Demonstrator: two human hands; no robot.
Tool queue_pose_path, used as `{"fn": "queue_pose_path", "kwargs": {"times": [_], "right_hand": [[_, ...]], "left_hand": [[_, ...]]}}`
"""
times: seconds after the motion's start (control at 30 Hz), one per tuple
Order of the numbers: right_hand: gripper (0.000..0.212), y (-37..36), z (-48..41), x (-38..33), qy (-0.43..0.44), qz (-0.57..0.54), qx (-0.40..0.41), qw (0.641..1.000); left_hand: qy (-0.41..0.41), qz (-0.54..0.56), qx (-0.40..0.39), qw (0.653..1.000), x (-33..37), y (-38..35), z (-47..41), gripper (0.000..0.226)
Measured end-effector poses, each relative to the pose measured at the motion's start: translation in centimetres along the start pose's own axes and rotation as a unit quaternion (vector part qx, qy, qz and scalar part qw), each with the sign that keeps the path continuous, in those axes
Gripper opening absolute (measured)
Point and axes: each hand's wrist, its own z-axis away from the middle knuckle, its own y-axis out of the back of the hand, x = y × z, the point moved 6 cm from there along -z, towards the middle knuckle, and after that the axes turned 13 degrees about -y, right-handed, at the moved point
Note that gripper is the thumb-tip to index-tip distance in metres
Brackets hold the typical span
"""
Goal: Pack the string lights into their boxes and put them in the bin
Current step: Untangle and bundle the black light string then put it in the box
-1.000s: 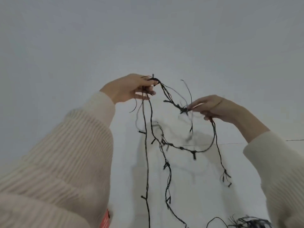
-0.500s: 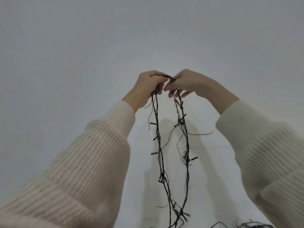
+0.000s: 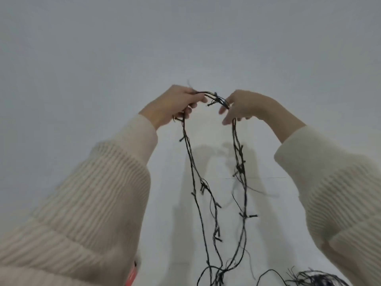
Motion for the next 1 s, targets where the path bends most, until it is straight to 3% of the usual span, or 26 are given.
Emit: {"fn": "queue_pose_path", "kwargs": {"times": [0.1,0.17,0.27,0.33,0.4,0.47,0.53,0.63,0.7,0.83,0.93,1.0], "right_hand": [[0.033,-0.2,1.0,-2.2,0.057,-0.164,-0.116,0.978],[0.018,1.2,0.6,-3.0,0.053,-0.176,-0.050,0.982],[0.019,3.4,0.2,-3.2,0.022,-0.020,0.099,0.995],[0.021,3.1,0.2,-3.3,0.015,-0.014,0.064,0.998],[0.012,2.6,0.4,-3.2,0.010,-0.115,0.015,0.993],[0.003,2.5,0.2,-2.7,-0.004,-0.225,0.007,0.974],[0.009,2.1,-0.2,-2.2,-0.017,-0.320,-0.012,0.947],[0.013,0.9,-0.7,-1.8,-0.025,-0.498,-0.081,0.863],[0.017,0.0,-1.0,-1.0,-0.034,-0.597,-0.104,0.795],[0.025,-3.1,-1.4,2.7,-0.061,-0.708,-0.079,0.700],[0.031,-5.8,-1.0,7.4,-0.075,-0.834,-0.040,0.545],[0.035,-7.7,-0.2,11.2,-0.086,-0.892,-0.003,0.444]], "left_hand": [[-0.050,-0.115,-0.064,0.990,3.4,-0.8,-1.9,0.012],[-0.059,-0.136,-0.041,0.988,4.6,-0.7,-3.0,0.006],[-0.069,-0.115,0.006,0.991,4.9,-0.8,-3.3,0.005],[-0.087,-0.116,0.023,0.989,4.7,-1.6,-2.7,0.011],[-0.104,-0.051,0.092,0.989,4.1,-2.0,-2.2,0.014],[-0.070,0.077,0.166,0.981,2.7,-2.7,-1.2,0.024],[-0.014,0.209,0.163,0.964,0.7,-4.7,0.1,0.045],[0.037,0.265,0.107,0.958,-3.3,-8.4,2.1,0.061],[0.069,0.249,0.050,0.965,-6.2,-10.9,4.2,0.044],[0.143,0.221,-0.086,0.961,-11.6,-13.9,9.1,0.014],[0.215,0.215,-0.138,0.943,-15.6,-13.3,12.5,0.012],[0.237,0.134,-0.188,0.944,-17.9,-12.1,14.6,0.013]]}}
